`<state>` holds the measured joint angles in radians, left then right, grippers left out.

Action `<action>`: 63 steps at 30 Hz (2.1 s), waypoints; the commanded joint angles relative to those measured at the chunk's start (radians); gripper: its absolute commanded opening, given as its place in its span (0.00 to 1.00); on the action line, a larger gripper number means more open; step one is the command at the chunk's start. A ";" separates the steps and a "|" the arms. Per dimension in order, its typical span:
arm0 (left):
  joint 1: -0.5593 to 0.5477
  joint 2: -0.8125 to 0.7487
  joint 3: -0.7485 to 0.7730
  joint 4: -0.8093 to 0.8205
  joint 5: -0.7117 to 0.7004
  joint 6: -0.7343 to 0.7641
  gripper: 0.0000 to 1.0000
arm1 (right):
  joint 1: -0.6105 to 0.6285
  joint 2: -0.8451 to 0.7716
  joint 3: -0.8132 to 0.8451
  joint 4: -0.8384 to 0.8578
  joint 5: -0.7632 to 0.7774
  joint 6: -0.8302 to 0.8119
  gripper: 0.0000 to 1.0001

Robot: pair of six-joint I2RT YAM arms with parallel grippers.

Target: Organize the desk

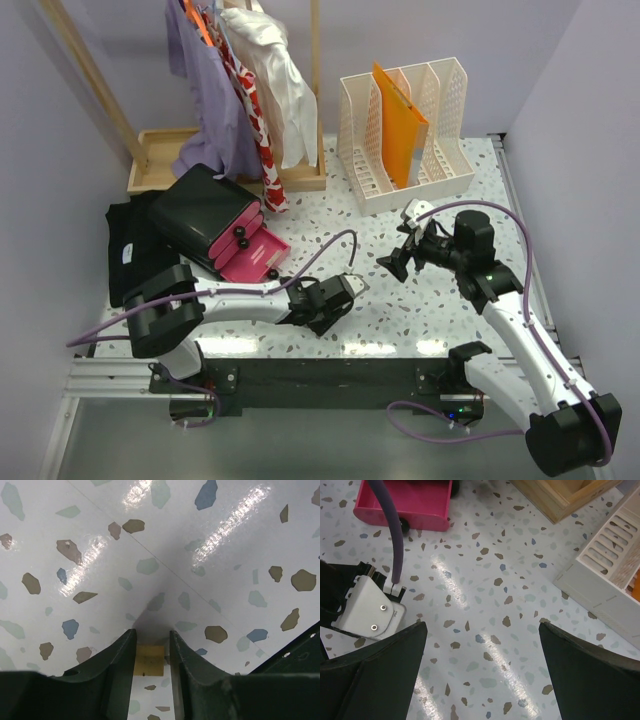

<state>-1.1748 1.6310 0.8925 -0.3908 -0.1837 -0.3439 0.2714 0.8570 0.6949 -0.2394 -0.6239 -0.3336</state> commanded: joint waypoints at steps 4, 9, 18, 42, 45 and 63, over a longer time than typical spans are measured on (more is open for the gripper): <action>-0.011 0.027 0.002 -0.079 -0.085 -0.023 0.37 | -0.006 -0.007 -0.006 0.026 -0.019 -0.012 0.99; -0.011 0.012 0.008 -0.123 -0.126 -0.058 0.51 | -0.006 -0.006 -0.006 0.026 -0.019 -0.012 0.99; -0.011 0.018 -0.007 -0.151 -0.116 -0.110 0.56 | -0.006 -0.007 -0.006 0.026 -0.017 -0.012 0.99; -0.011 -0.005 -0.081 -0.161 0.027 -0.159 0.59 | -0.006 -0.007 -0.006 0.028 -0.019 -0.012 0.99; -0.009 -0.007 -0.087 -0.160 0.024 -0.164 0.57 | -0.006 -0.007 -0.006 0.026 -0.020 -0.012 0.99; 0.171 -0.235 -0.047 -0.264 -0.249 -0.124 0.12 | -0.008 -0.009 -0.006 0.026 -0.022 -0.012 0.99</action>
<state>-1.1103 1.5238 0.8440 -0.5919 -0.3141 -0.5045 0.2680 0.8570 0.6949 -0.2394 -0.6239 -0.3340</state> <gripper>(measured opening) 0.395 0.986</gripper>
